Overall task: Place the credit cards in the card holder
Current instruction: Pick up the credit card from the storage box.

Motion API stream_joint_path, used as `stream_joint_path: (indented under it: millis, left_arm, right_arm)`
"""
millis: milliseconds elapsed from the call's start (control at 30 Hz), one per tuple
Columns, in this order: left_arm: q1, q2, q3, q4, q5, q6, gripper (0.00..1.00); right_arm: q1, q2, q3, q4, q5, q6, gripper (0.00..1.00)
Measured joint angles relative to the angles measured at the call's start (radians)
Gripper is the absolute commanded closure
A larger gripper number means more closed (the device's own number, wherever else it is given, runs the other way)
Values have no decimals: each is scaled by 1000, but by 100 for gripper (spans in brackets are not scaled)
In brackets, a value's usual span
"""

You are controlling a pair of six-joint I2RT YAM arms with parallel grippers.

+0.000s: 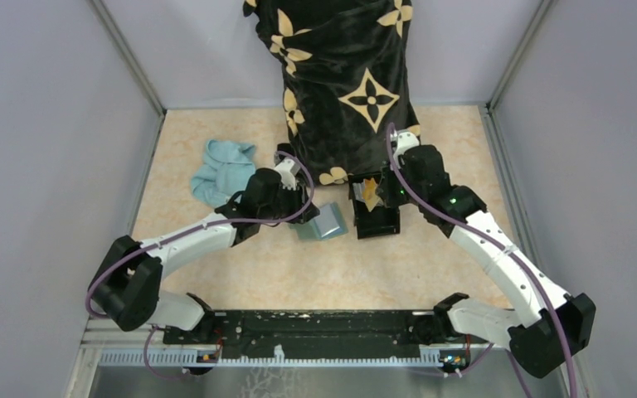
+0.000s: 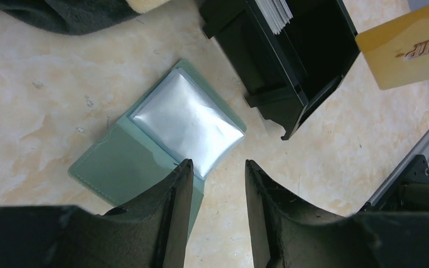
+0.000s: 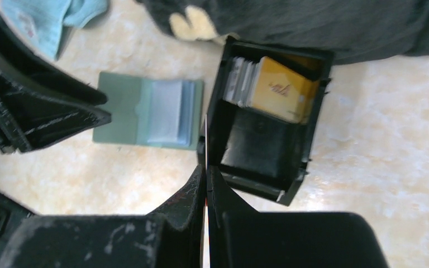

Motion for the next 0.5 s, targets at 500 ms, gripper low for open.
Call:
stream_joint_path:
  millis: [500]
  left_arm:
    - [89, -51, -156, 229, 264, 11, 48]
  right_arm:
    - [0, 101, -119, 84, -356, 36, 100]
